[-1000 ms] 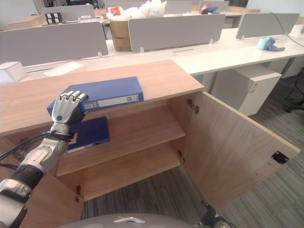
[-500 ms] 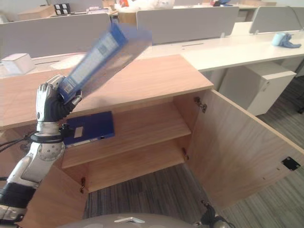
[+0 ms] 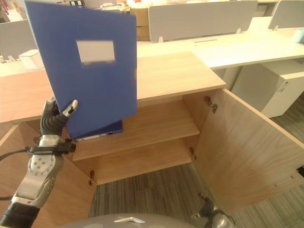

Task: Put the empty folder in the office cabinet

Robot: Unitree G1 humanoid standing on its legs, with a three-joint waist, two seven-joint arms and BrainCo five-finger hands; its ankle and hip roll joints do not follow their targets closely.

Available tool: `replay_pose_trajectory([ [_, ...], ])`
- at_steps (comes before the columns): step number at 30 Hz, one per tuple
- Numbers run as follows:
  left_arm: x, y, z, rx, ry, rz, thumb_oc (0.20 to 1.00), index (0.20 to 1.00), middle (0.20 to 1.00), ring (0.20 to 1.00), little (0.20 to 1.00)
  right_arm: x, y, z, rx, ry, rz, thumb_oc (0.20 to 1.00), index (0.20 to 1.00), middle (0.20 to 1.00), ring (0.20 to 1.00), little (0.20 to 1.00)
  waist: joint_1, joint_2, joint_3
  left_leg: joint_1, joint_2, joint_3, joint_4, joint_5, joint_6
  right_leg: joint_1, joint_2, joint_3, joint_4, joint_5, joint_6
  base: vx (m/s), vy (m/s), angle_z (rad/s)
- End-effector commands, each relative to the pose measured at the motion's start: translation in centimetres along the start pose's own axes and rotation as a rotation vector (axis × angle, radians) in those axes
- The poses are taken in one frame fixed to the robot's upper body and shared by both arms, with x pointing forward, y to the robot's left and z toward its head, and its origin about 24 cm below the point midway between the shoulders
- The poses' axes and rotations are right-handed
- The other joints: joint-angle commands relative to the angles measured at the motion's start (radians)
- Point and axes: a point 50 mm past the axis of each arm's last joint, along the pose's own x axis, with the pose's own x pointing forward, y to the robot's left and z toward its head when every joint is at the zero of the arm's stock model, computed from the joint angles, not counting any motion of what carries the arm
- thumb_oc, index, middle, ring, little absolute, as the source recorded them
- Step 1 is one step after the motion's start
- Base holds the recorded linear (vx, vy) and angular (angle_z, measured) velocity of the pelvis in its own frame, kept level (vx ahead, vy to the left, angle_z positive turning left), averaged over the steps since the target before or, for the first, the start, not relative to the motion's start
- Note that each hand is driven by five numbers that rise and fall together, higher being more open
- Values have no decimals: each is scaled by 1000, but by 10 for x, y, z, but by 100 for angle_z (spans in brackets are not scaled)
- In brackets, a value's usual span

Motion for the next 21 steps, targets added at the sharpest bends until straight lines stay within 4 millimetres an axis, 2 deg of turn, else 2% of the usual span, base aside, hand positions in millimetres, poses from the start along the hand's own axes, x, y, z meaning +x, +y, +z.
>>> replay_pose_trajectory([
  [1,17,3,23,-181,-164,-48,200,200,200,200,200,-2,-48,54,51,-259,-124,1000,1000,1000,1000,1000,9,-38,11,87,-73,-54,3,-177,60,-70,-21,17,14,72,-8,-18,39,3],
  [2,17,3,23,-181,-164,-48,200,200,200,200,200,-2,-48,54,51,-259,-124,1000,1000,1000,1000,1000,9,-38,11,87,-73,-54,3,-177,60,-70,-21,17,14,72,-8,-29,82,6],
  [4,14,0,16,-217,-133,-60,200,200,200,200,200,-14,-68,85,75,-423,-189,1000,1000,1000,1000,1000,11,-48,14,81,-98,-57,3,-185,76,-78,-45,14,18,92,5,-50,163,6],
  [6,12,-1,11,-220,-111,-61,200,200,200,200,200,-23,-80,104,82,-515,-224,1000,1000,1000,1000,1000,15,-56,16,76,-122,-58,3,-192,91,-93,-67,21,29,105,14,-64,172,16],
  [10,10,-6,5,-265,-90,-77,200,200,200,200,200,-42,-97,142,94,-698,-276,1000,1000,1000,1000,1000,19,-73,29,77,-169,-46,4,-208,120,-154,-113,43,88,168,32,-67,138,11],
  [11,10,-6,5,-265,-90,-77,200,200,200,200,200,-42,-97,142,95,-698,-276,1000,1000,1000,1000,1000,20,-73,28,77,-169,-46,4,-208,120,-155,-113,44,88,168,32,-96,123,-1],
  [12,11,-9,6,-281,-91,-104,200,200,200,200,200,-51,-103,158,94,-775,-292,1000,1000,1000,1000,1000,24,-71,41,85,-177,-30,4,-216,130,-186,-131,9,139,183,28,-91,101,-3],
  [13,12,-10,7,-287,-93,-114,200,200,200,200,200,-55,-105,165,100,-805,-295,1000,1000,1000,1000,1000,23,-70,48,89,-178,-23,4,-218,134,-200,-133,-3,174,179,25,-117,156,-24],
  [14,13,-10,9,-286,-95,-135,200,200,200,200,200,-65,-109,175,132,-881,-291,1000,1000,1000,1000,1000,16,-68,56,96,-177,-21,3,-216,142,-211,-106,3,213,162,12,-53,87,-18],
  [15,13,-10,9,-286,-95,-135,200,200,200,200,200,-65,-109,175,132,-881,-291,1000,1000,1000,1000,1000,16,-68,56,96,-177,-21,3,-216,142,-211,-106,3,213,162,12,-35,87,-19],
  [16,14,-10,10,-288,-99,-148,200,200,200,200,200,-72,-112,179,157,-921,-288,1000,1000,1000,1000,1000,14,-65,57,98,-175,-20,3,-215,145,-217,-83,6,230,138,5,-16,58,-10],
  [17,13,-8,12,-289,-100,-155,200,200,200,200,200,-82,-115,186,176,-985,-277,1000,1000,1000,1000,1000,10,-60,59,101,-171,-24,3,-215,152,-235,-33,25,263,101,-9,-16,58,-10],
  [18,13,-8,12,-289,-100,-155,200,200,200,200,200,-82,-115,186,176,-985,-277,1000,1000,1000,1000,1000,10,-60,59,101,-171,-24,3,-215,152,-235,-33,25,263,101,-9,-9,34,-5],
  [21,13,-6,14,-282,-105,-159,200,200,200,200,200,-100,-123,198,213,-1089,-277,1000,1000,1000,1000,1000,9,-56,52,100,-166,-32,3,-211,156,-233,35,32,258,36,-35,6,-1,24],
])
